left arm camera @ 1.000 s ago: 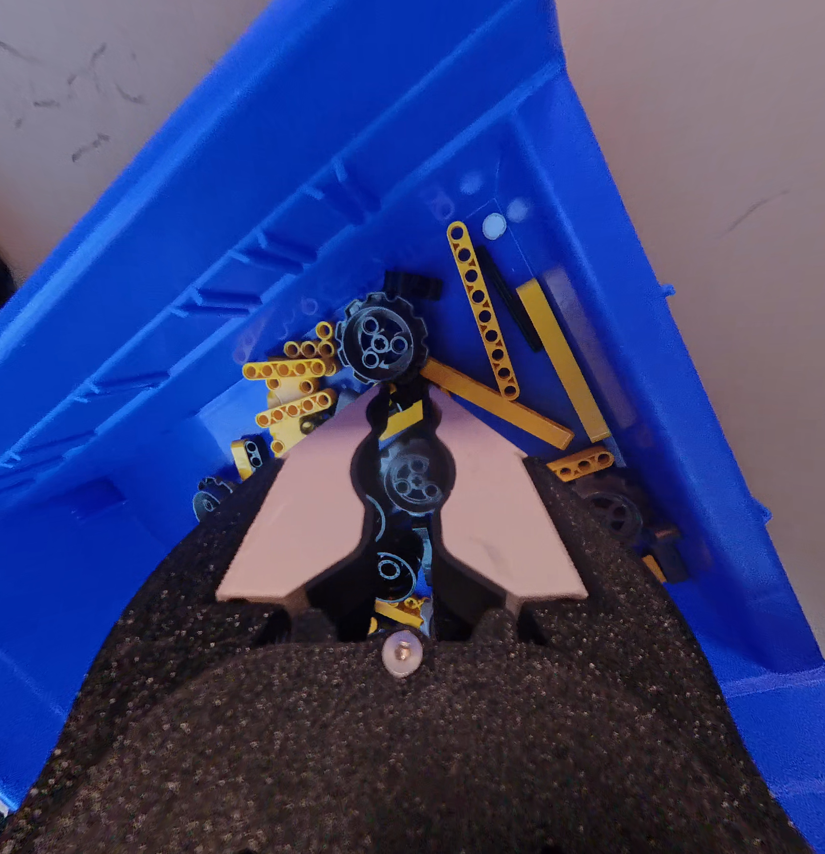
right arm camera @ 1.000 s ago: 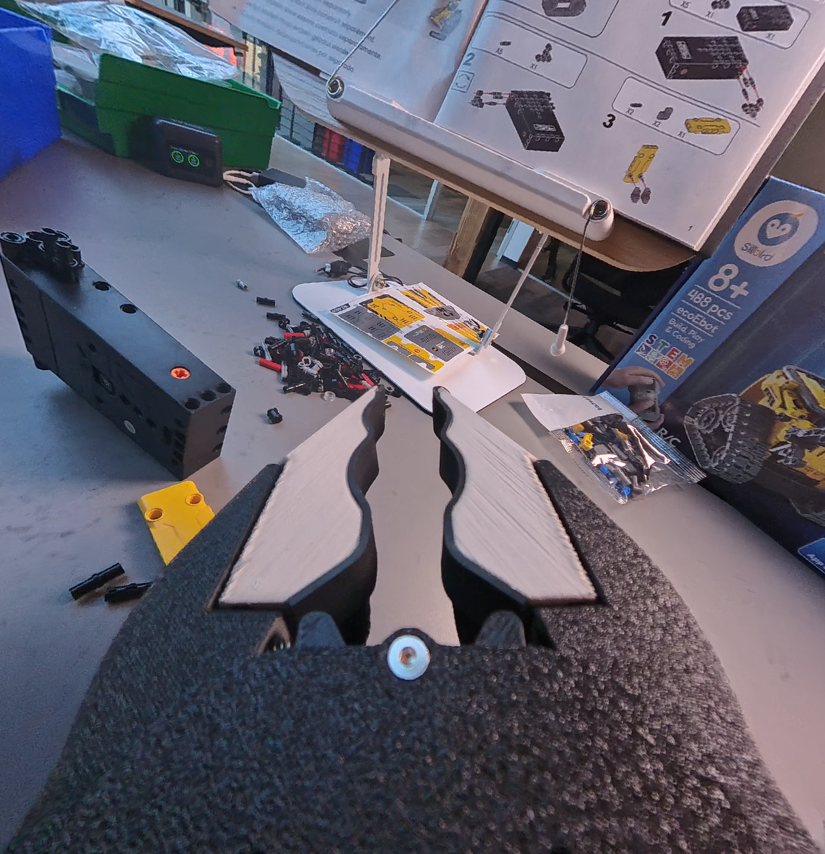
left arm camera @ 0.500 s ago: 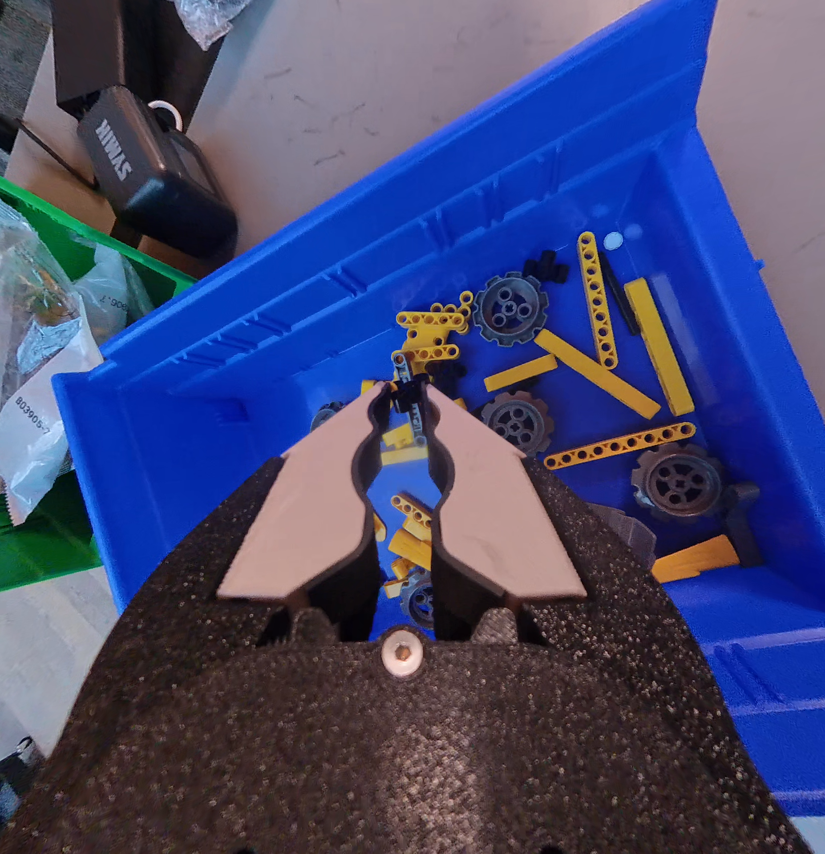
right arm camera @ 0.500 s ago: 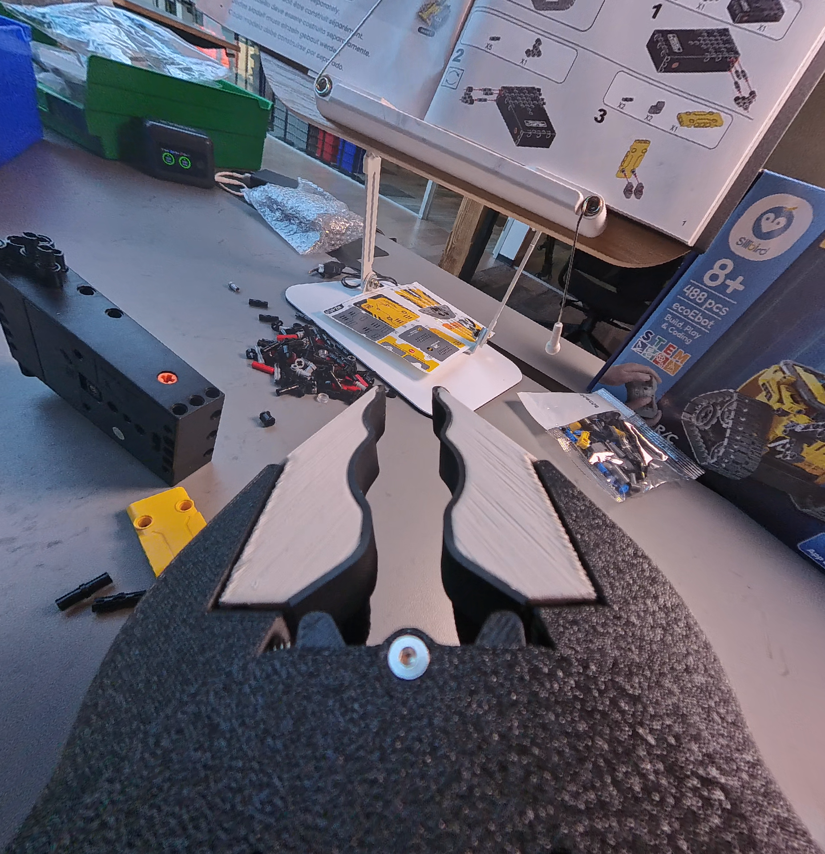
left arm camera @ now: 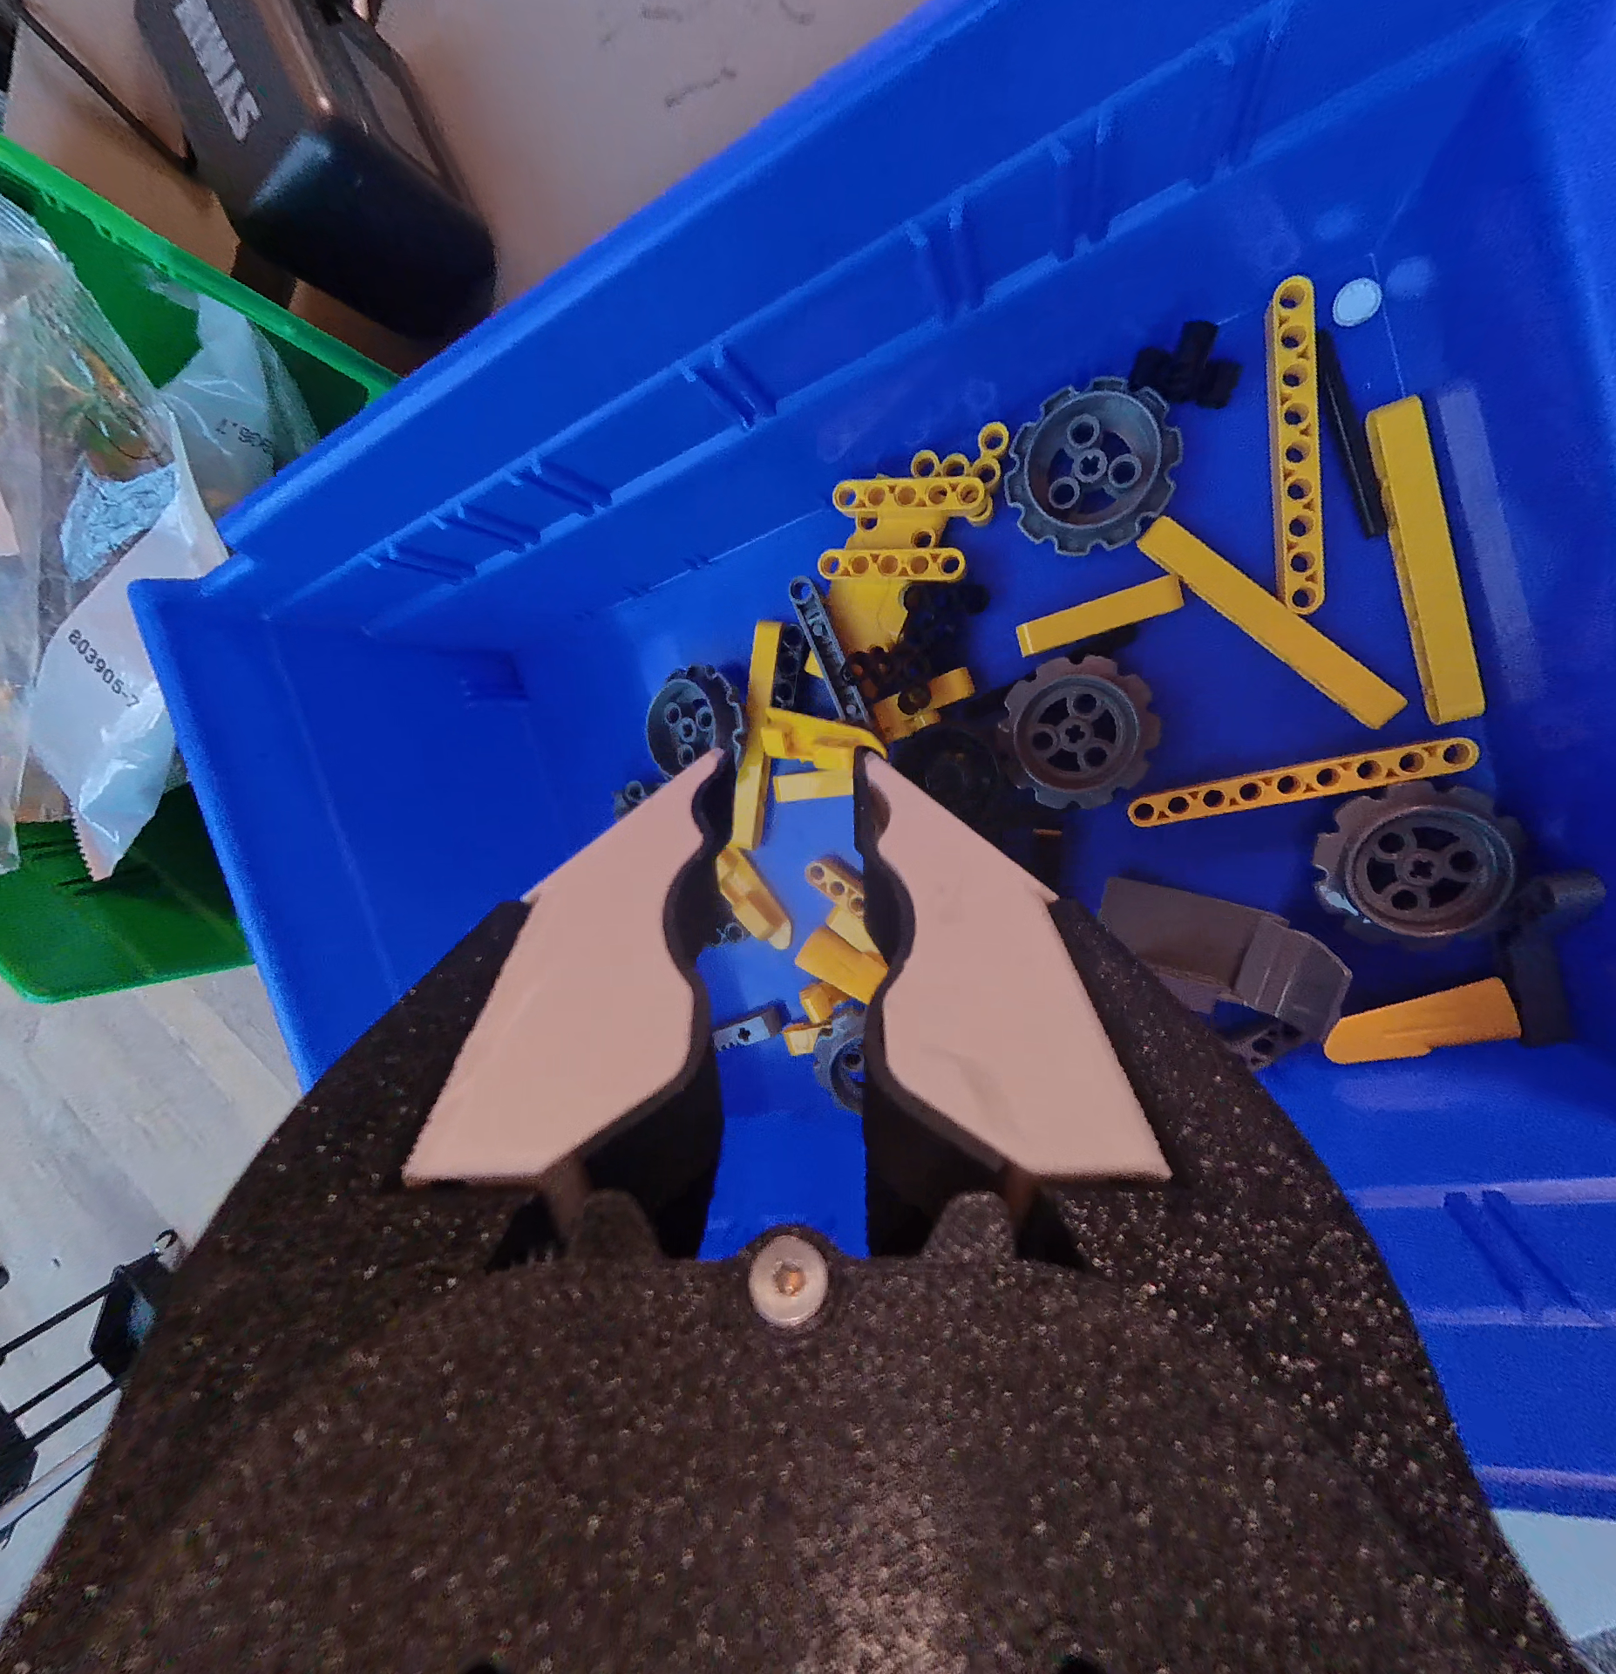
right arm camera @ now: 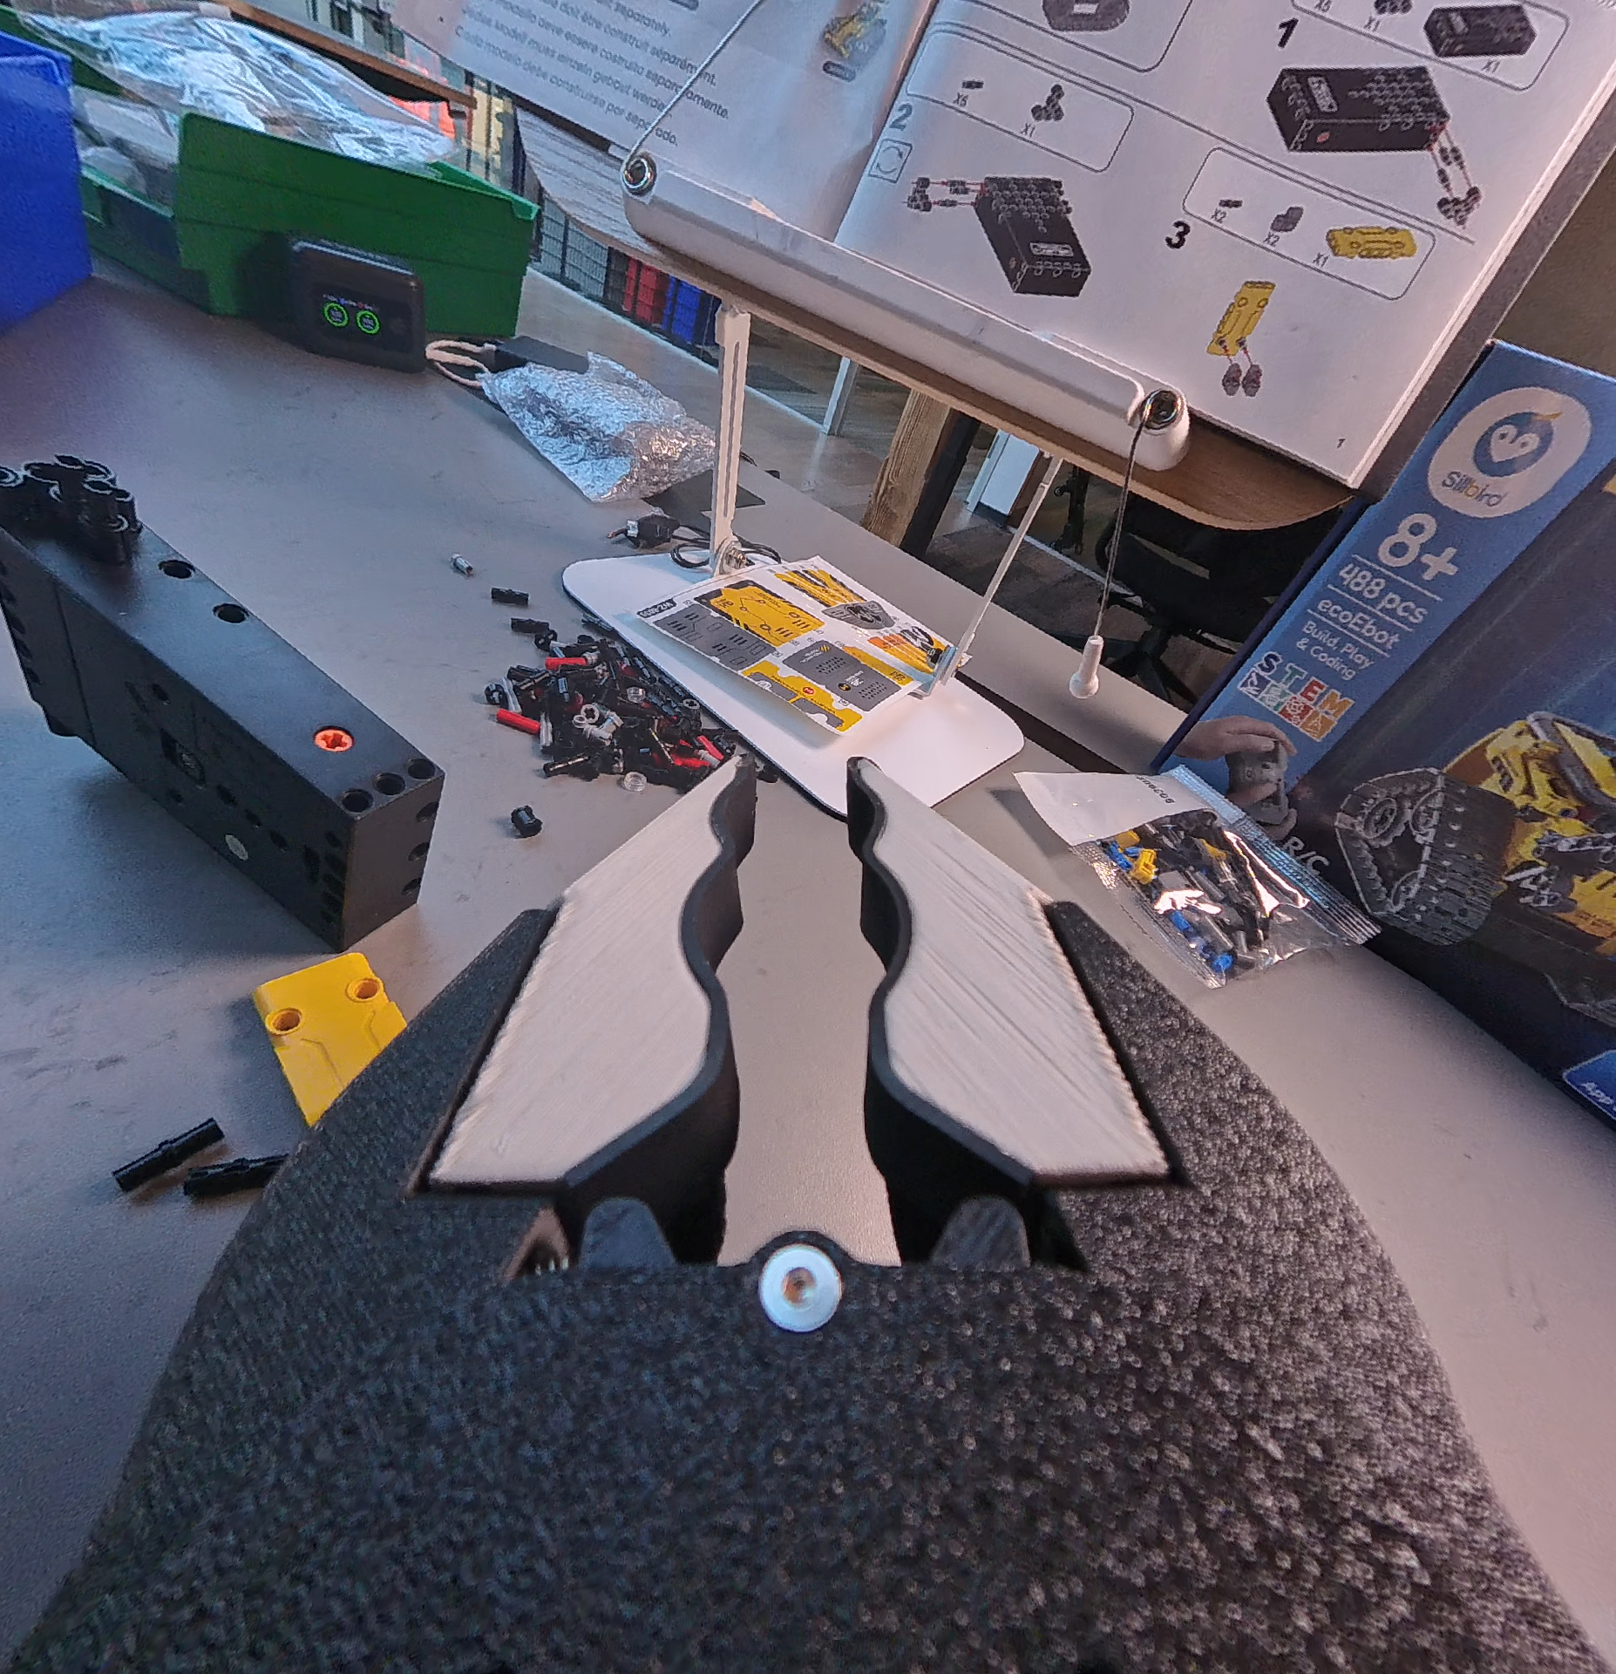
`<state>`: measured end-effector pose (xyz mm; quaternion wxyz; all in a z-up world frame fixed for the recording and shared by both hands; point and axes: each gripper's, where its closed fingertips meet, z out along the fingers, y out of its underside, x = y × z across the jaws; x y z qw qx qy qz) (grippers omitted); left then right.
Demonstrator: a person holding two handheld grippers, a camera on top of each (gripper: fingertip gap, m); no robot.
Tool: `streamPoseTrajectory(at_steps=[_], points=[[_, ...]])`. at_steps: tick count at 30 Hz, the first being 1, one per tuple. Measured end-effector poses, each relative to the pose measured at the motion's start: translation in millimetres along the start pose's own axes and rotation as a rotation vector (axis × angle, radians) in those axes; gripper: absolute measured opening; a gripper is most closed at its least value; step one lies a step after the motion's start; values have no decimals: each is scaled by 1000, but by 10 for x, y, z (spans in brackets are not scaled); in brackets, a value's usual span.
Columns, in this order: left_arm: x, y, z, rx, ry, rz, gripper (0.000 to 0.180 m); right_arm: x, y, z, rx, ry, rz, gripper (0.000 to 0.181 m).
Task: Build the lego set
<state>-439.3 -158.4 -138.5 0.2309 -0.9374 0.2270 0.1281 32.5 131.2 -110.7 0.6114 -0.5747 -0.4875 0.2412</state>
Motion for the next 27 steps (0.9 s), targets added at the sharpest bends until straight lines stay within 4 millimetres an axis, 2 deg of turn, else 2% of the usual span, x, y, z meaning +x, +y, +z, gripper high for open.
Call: streamPoseTrajectory(at_steps=[3, 6, 13, 15, 18, 20, 22, 23, 25, 26, 27], points=[[78, 76, 7, -46, 24, 19, 24, -8, 2, 3, -2, -2, -5, 18], [266, 97, -13, -69, 115, 23, 24, -9, 1, 2, -1, -2, -5, 18], [1020, 161, -112, -203, 446, 61, 49, -12, 2, 3, -2, -4, -7, 18], [1216, 170, -130, -245, 509, 86, 50, -9, 2, 1, -1, -3, -6, 18], [1337, 272, -78, -347, 510, 140, 44, -13, 7, 7, -5, -4, -8, 18], [1355, 260, -73, -353, 511, 161, 44, -17, 10, 9, -7, -4, -12, 18], [1318, 240, -57, -339, 497, 179, 28, -17, 12, 11, -9, -3, -14, 18], [1250, 240, -36, -334, 468, 183, 27, -17, 13, 12, -10, -3, -14, 18], [1014, 288, 21, -342, 367, 181, 27, -18, 17, 15, -13, -3, -15, 18], [819, 324, 63, -346, 278, 177, 10, -19, 18, 17, -14, -3, -16, 18], [617, 372, 87, -353, 191, 168, 5, -20, 18, 16, -14, -3, -16, 18]])
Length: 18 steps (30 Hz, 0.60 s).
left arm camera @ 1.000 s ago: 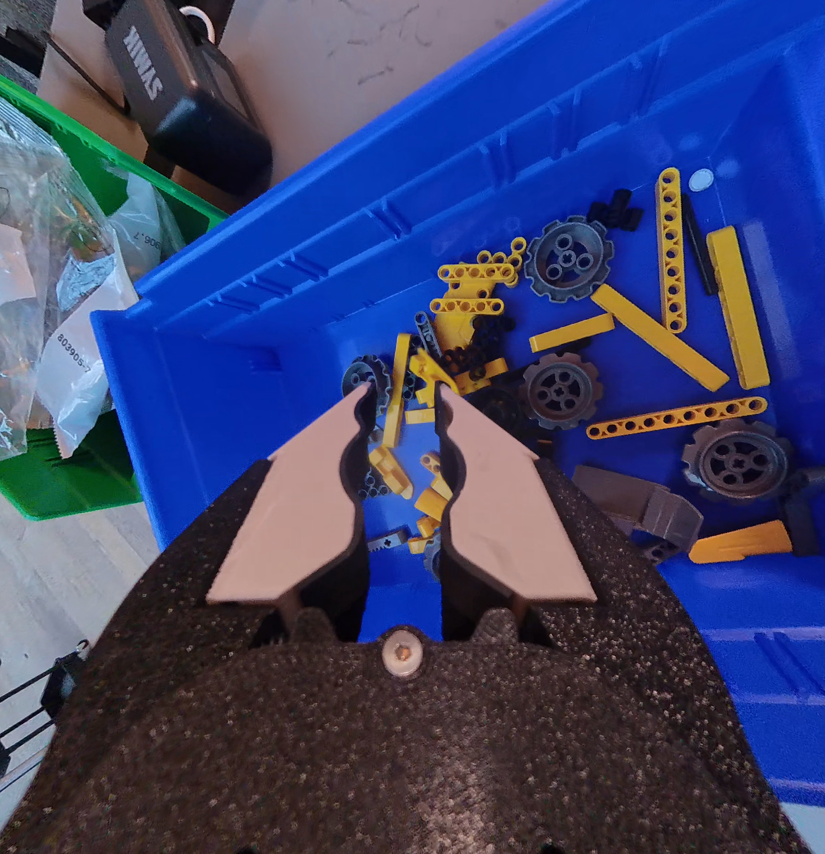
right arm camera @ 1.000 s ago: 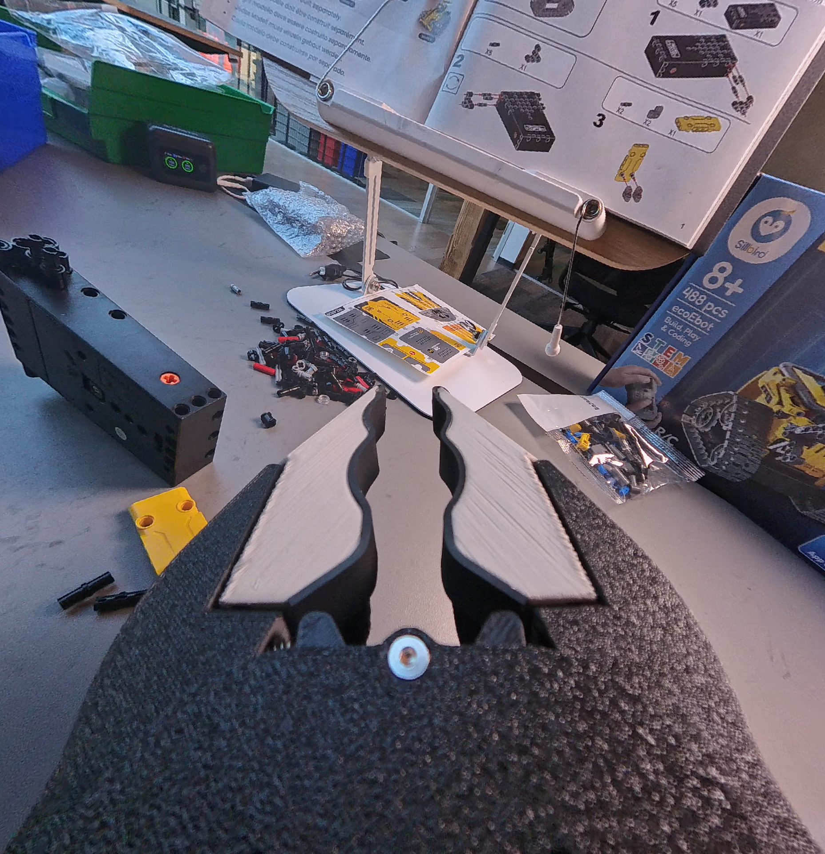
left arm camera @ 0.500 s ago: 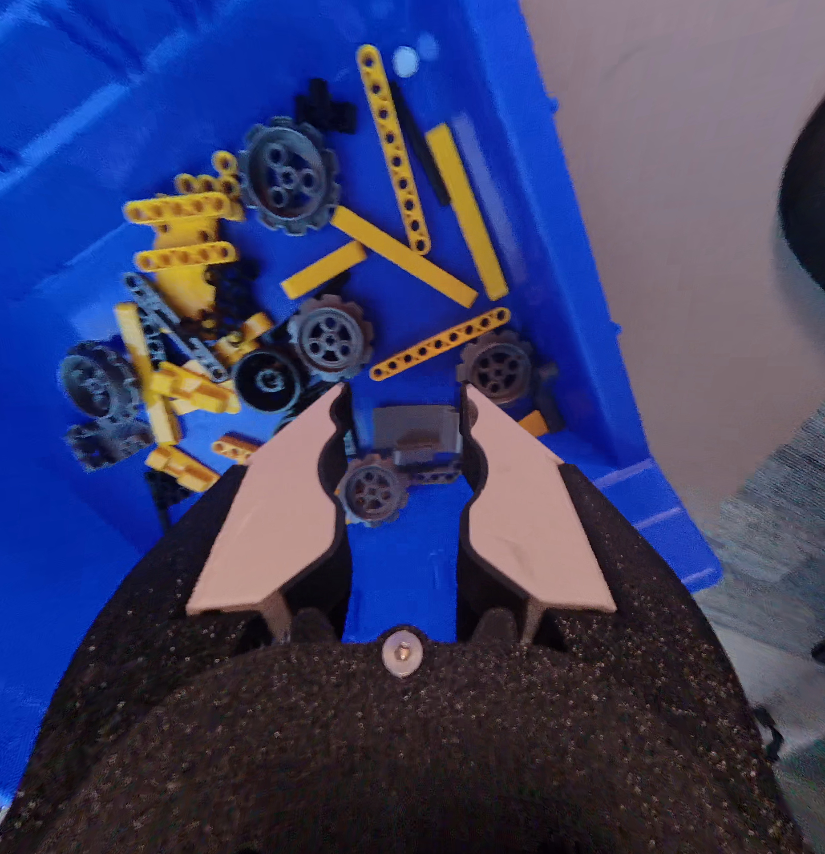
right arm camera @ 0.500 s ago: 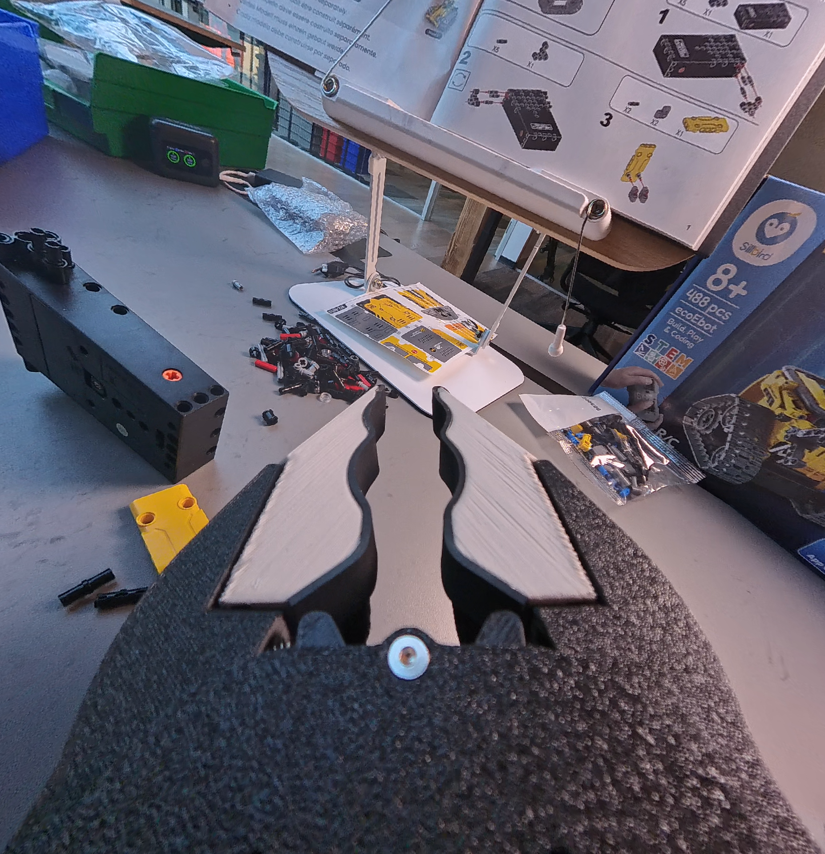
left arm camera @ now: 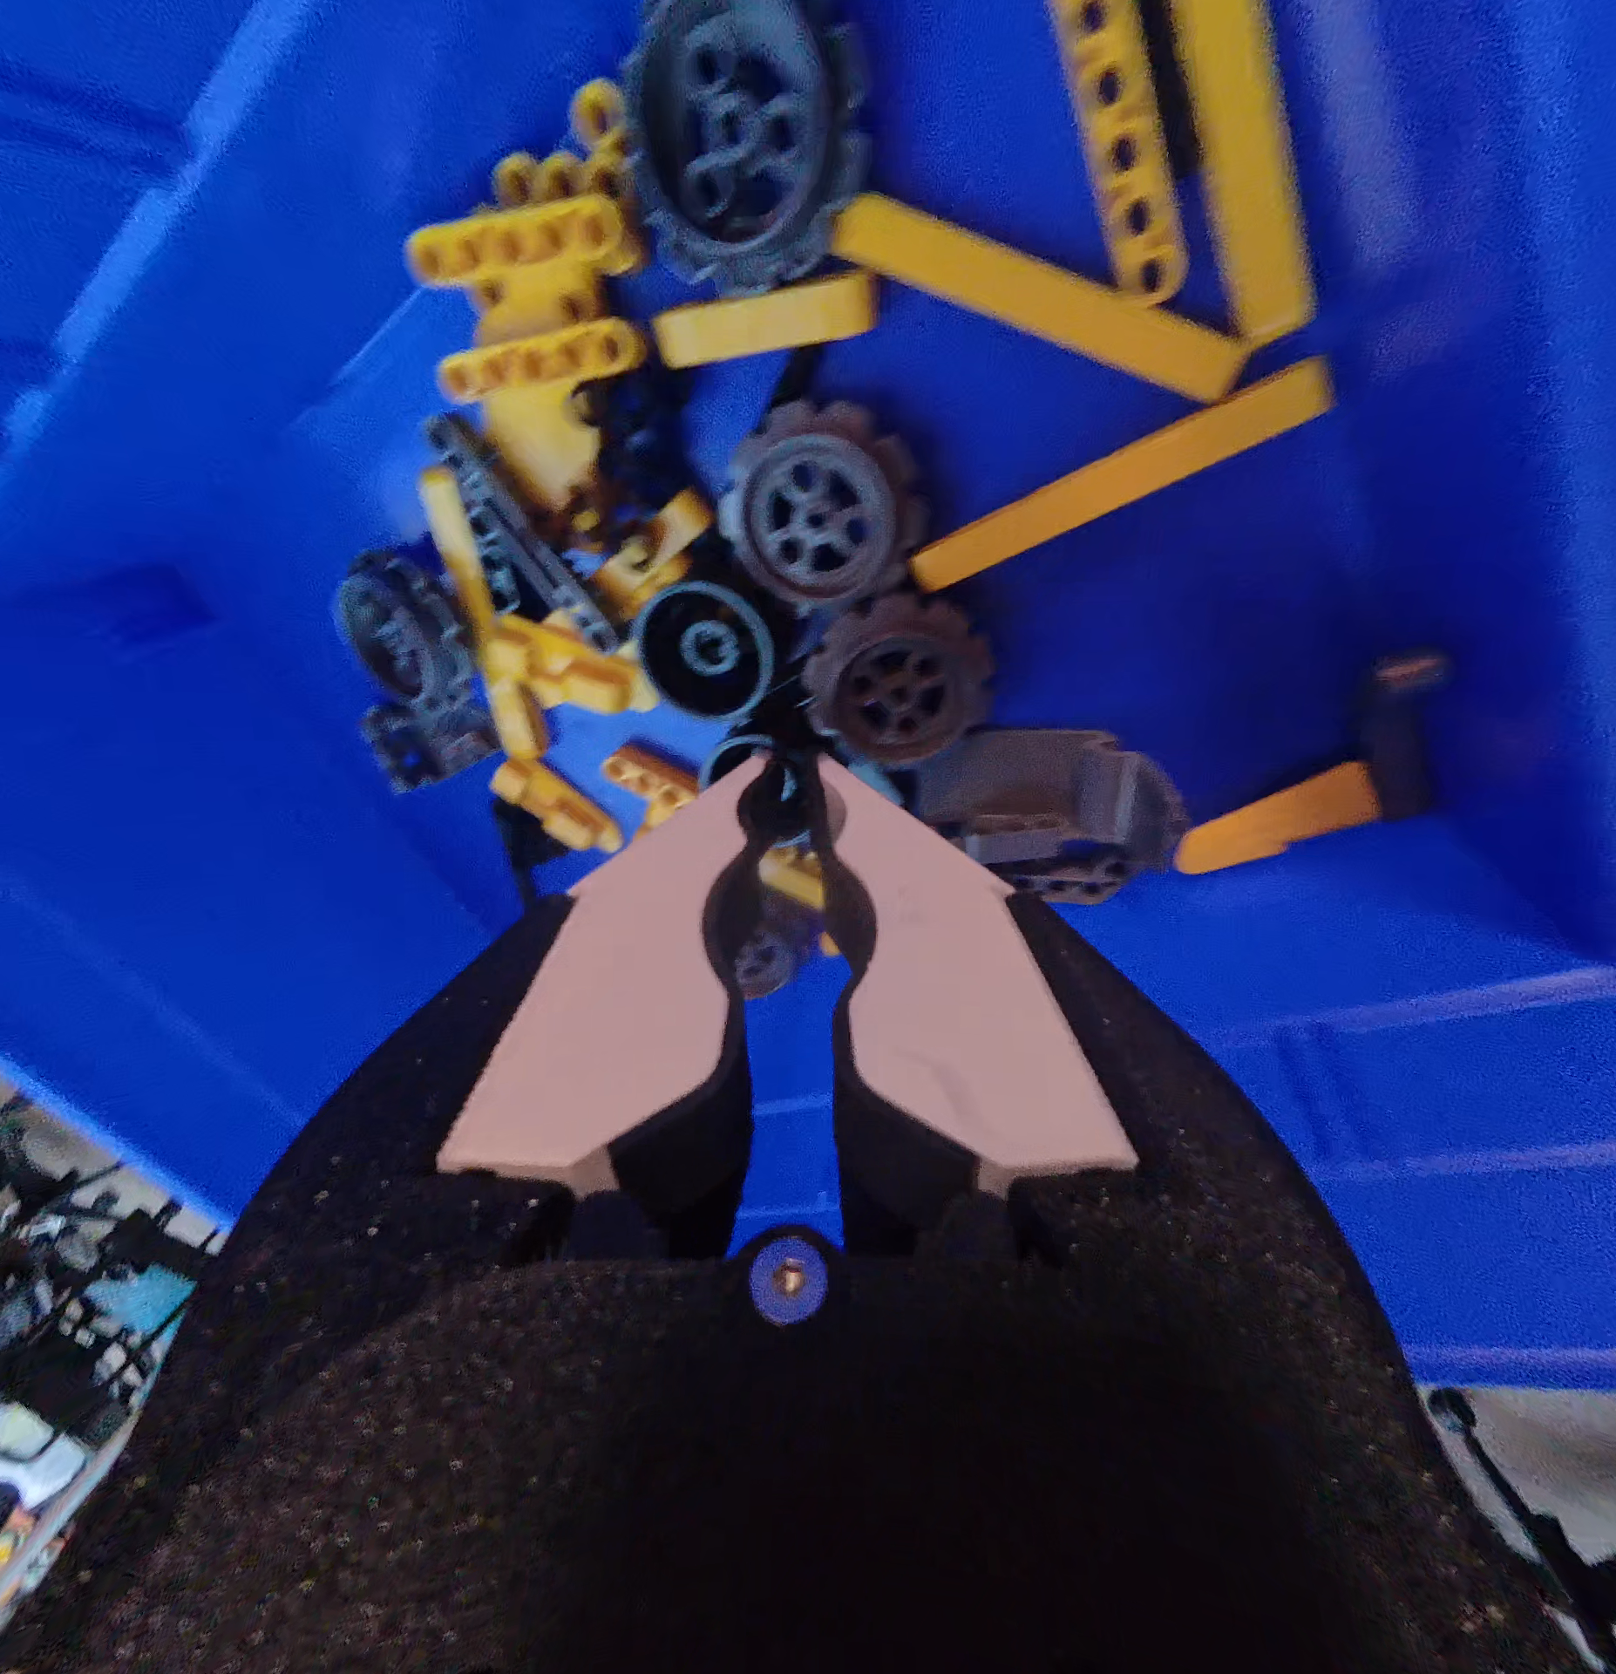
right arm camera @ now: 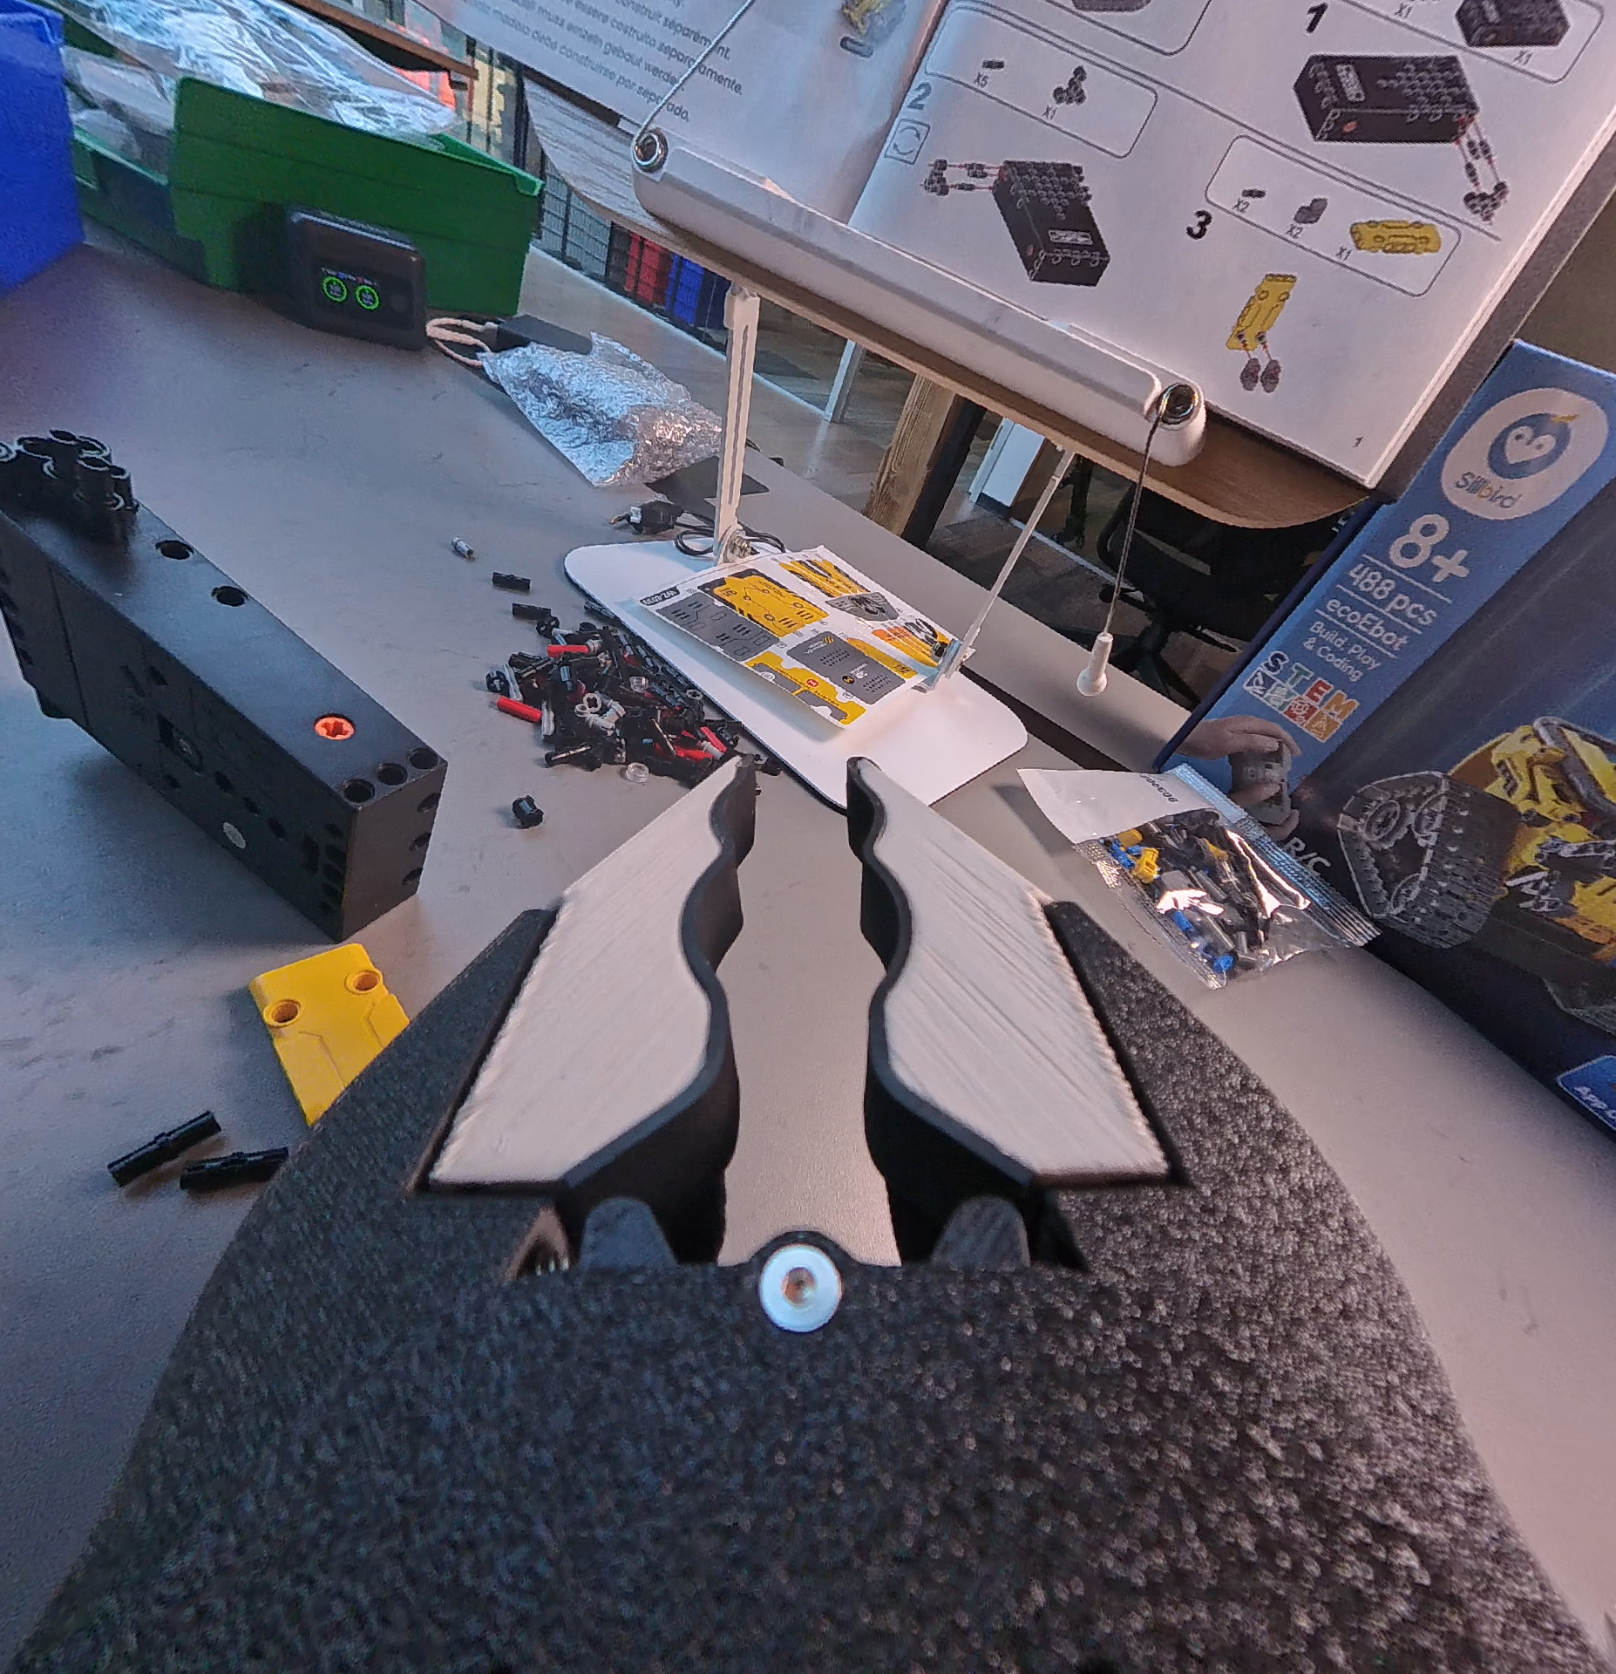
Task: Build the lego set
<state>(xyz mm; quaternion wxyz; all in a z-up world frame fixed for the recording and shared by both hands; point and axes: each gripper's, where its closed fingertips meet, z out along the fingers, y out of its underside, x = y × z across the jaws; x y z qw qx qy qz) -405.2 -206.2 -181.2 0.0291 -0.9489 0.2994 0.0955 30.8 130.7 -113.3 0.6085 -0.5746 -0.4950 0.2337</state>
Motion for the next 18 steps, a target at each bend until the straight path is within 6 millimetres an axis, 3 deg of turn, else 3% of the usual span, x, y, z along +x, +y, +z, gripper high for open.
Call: streamPoseTrajectory(at_steps=[3, 6, 8, 12, 14, 18], points=[[-356, 143, -49, 18, -136, -90, 20, 1, 2, 2, -1, 0, 0, 18], [-334, 183, -118, 34, -115, -109, 27, -3, 9, 9, -7, 0, -3, 18], [-82, 111, -158, 66, 16, -98, 33, -8, 13, 15, -11, -1, -7, 18], [621, -213, -243, 157, 298, 46, 35, -8, 16, 20, -13, 1, -10, 18], [776, -246, -189, 114, 327, 123, 35, -5, 19, 25, -15, 2, -9, 18], [901, -228, -52, 52, 380, 201, 24, -10, 22, 27, -17, 2, -15, 18]])
